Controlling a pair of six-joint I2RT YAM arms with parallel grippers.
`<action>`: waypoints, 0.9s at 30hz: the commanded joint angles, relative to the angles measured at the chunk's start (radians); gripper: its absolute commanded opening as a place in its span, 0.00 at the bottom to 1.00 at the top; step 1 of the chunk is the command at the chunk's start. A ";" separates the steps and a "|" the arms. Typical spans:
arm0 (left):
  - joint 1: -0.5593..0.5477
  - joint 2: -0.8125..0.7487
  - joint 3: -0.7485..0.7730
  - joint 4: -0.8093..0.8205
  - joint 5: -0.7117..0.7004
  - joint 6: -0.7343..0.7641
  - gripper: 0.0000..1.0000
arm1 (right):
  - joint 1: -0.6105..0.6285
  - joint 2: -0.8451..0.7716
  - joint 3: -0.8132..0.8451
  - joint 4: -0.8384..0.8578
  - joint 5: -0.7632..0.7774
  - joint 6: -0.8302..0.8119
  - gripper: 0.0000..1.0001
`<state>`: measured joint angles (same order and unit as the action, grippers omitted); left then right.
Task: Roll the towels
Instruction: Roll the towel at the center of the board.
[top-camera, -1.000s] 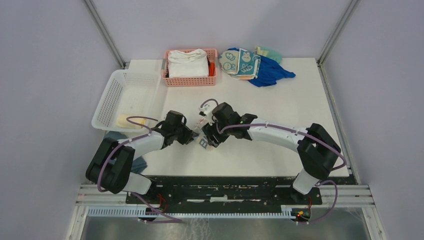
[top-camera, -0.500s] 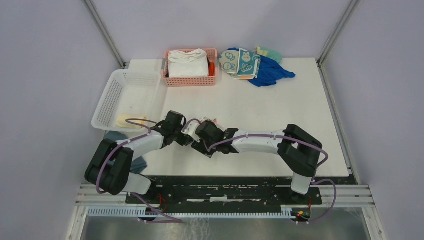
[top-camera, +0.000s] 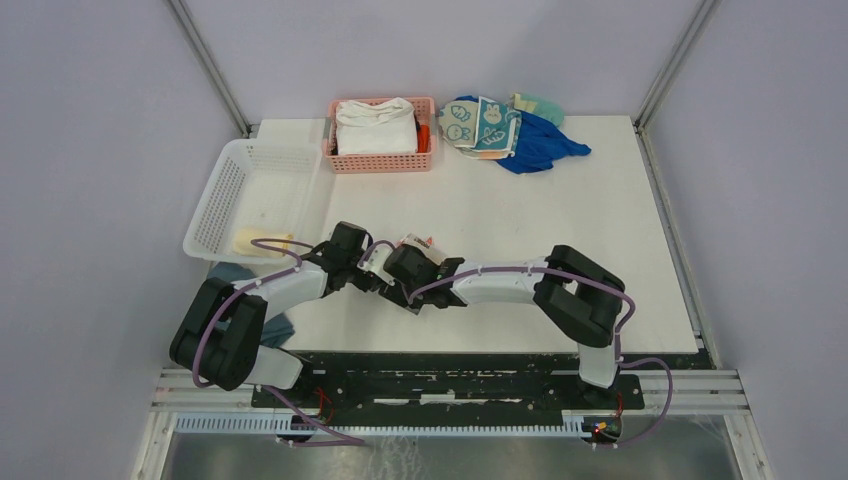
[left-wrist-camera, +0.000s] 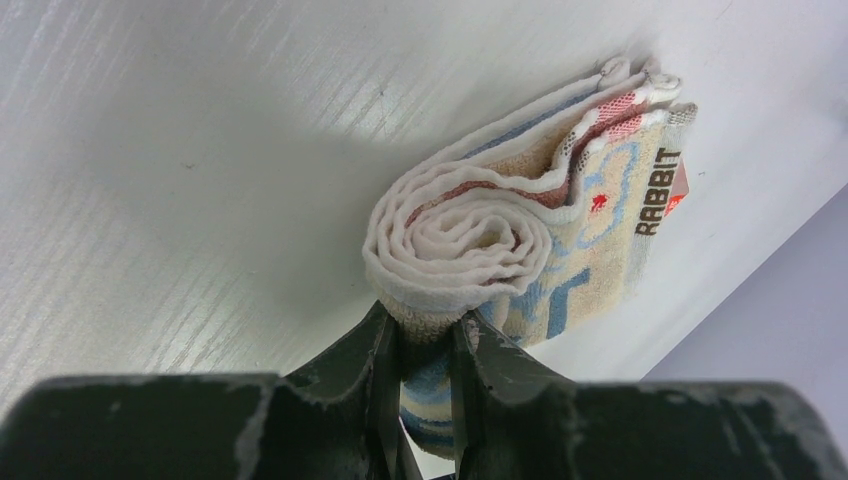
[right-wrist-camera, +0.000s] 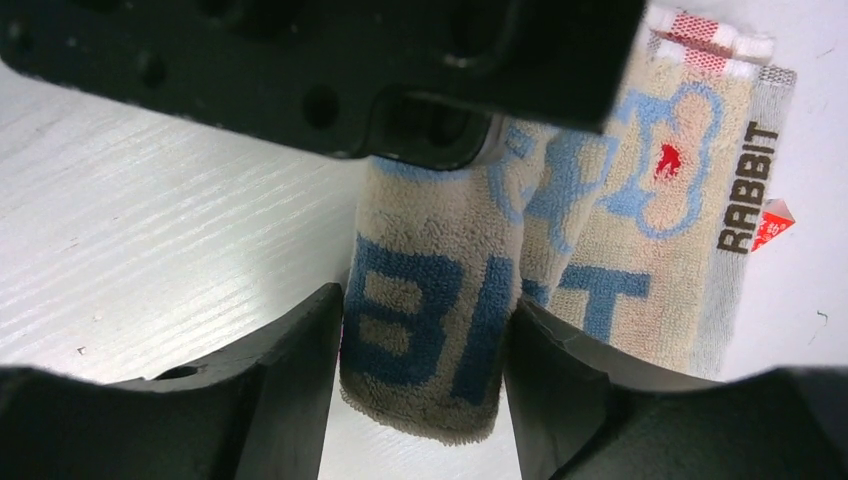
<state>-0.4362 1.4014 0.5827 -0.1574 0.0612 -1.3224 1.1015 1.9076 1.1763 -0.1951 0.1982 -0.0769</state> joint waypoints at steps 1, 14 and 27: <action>-0.007 0.005 -0.014 -0.029 0.001 -0.041 0.11 | 0.004 -0.051 0.010 -0.029 0.019 -0.002 0.66; -0.007 0.003 -0.013 -0.035 -0.002 -0.041 0.11 | 0.004 -0.191 -0.040 0.013 -0.078 0.015 0.61; -0.006 0.007 -0.017 -0.022 0.005 -0.043 0.11 | 0.004 0.010 -0.026 -0.010 -0.066 0.003 0.57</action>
<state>-0.4381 1.4014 0.5823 -0.1566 0.0624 -1.3281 1.1023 1.8610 1.1393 -0.1890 0.1307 -0.0742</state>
